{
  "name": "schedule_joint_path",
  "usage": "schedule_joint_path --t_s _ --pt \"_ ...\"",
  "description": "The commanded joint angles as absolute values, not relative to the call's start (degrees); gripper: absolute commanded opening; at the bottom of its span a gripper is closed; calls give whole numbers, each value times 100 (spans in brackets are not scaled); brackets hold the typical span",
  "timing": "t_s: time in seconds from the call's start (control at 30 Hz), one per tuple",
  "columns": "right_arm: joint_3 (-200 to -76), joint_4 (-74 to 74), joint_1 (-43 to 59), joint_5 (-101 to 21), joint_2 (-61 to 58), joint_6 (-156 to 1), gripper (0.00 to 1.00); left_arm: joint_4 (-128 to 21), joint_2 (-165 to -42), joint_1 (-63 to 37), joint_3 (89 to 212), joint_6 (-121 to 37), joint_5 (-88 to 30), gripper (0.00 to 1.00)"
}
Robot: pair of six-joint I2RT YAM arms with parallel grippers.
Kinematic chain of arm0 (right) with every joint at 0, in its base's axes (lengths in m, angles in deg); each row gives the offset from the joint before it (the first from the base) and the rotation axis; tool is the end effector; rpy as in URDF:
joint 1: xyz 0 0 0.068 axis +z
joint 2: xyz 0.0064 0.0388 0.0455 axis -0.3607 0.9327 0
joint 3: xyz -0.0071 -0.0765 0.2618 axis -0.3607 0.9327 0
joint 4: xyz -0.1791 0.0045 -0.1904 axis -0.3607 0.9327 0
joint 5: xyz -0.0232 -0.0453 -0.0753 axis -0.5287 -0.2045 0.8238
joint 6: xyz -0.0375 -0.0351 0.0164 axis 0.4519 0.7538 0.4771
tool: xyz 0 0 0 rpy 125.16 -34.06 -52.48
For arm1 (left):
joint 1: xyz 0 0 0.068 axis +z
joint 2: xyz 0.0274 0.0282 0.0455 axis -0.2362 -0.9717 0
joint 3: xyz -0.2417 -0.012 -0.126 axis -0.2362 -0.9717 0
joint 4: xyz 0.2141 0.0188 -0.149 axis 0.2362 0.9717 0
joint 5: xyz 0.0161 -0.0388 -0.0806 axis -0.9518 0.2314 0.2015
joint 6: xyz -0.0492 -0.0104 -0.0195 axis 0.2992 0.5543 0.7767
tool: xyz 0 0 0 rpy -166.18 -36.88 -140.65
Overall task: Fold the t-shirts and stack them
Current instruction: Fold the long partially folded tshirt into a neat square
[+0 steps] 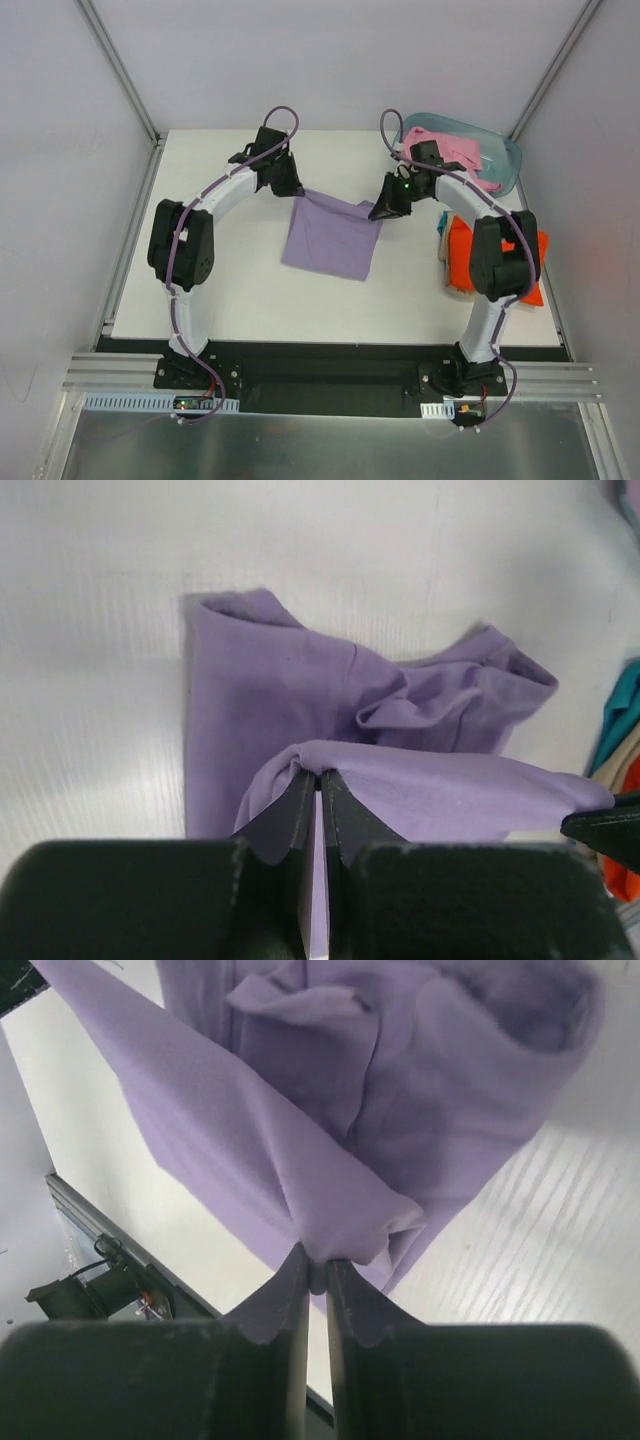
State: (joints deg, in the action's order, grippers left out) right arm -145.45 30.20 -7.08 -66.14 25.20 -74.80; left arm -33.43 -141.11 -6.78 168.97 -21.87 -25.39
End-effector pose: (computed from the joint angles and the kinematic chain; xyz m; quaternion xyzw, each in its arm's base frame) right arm 0.3901 0.1180 0.2326 -0.1654 0.9034 0.3161 0.2380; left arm 0.4228 -0.1656 0.2503 -0.0452 0.9024 -0.2701 0.3327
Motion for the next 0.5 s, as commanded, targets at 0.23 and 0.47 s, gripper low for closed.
schedule_joint_path --t_s 0.23,0.47 --pt "-15266 2909 -840 -7029 3016 -7448 96 -2934 -14736 -488 18061 -2591 -1978 99" --pt "-14115 2539 -516 -7074 1749 -7527 96 -2934 -13672 -637 16980 -2424 -1916 99"
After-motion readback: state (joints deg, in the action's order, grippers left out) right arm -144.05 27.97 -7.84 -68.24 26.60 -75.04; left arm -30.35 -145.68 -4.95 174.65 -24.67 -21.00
